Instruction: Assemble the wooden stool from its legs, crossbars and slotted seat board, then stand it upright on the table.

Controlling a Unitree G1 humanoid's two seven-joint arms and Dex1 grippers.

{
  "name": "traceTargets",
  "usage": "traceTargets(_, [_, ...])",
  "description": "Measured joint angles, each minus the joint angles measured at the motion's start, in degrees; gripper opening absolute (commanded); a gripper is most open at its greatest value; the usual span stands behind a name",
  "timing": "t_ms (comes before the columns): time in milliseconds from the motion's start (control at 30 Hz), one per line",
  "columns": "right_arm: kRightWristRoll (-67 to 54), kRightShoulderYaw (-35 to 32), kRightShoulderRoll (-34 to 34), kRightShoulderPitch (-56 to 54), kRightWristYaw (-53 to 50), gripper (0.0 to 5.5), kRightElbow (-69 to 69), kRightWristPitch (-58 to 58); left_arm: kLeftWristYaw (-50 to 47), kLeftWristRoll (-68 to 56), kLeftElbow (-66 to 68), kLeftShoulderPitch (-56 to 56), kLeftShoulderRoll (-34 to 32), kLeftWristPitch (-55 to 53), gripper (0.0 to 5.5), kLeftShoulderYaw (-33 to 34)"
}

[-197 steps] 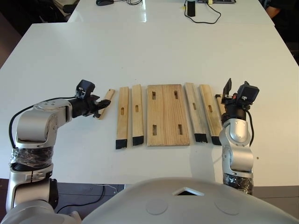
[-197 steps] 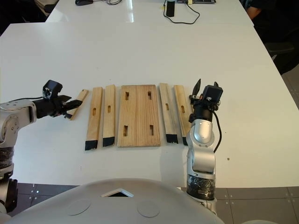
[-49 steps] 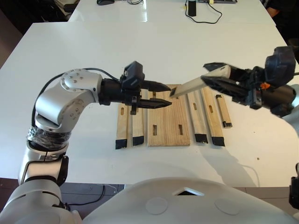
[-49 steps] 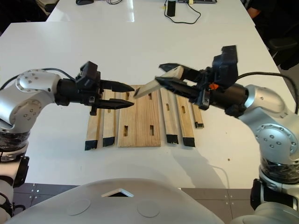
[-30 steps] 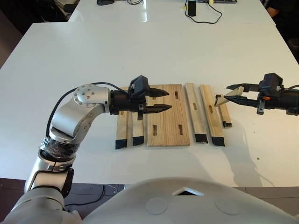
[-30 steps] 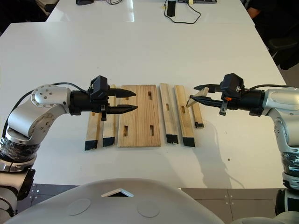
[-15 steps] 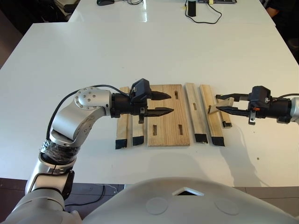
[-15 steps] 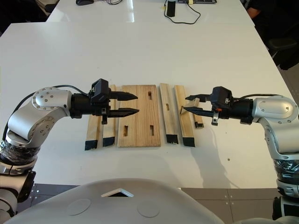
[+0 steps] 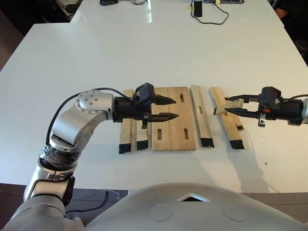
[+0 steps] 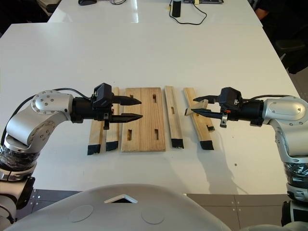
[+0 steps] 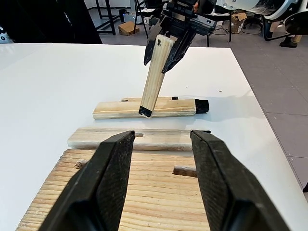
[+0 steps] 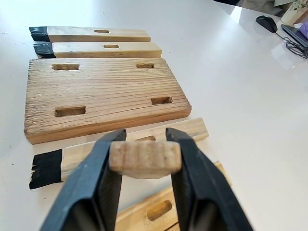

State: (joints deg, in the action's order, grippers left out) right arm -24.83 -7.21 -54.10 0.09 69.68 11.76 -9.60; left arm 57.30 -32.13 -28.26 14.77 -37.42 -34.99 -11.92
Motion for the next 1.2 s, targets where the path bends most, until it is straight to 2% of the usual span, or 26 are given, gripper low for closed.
traceTargets(367, [4.8,-0.2,-0.7,-2.1,0.8,1.3,-6.0,5.6,0.3,0.1,-0.2,-0.3,-0.3,0.2,2.15,0.0])
traceTargets(833, [5.7,-0.6,-3.1,3.8,3.1,1.3,-5.8,10.7,0.8,0.0,-0.9,-0.6,-0.7,0.2,2.15,-0.2])
traceTargets(1200, [-1.8,0.0,-4.4,4.6,5.9,1.3,-3.3,1.2,1.3,0.0,-1.2,-0.8,-1.1,0.1,2.15,-0.8])
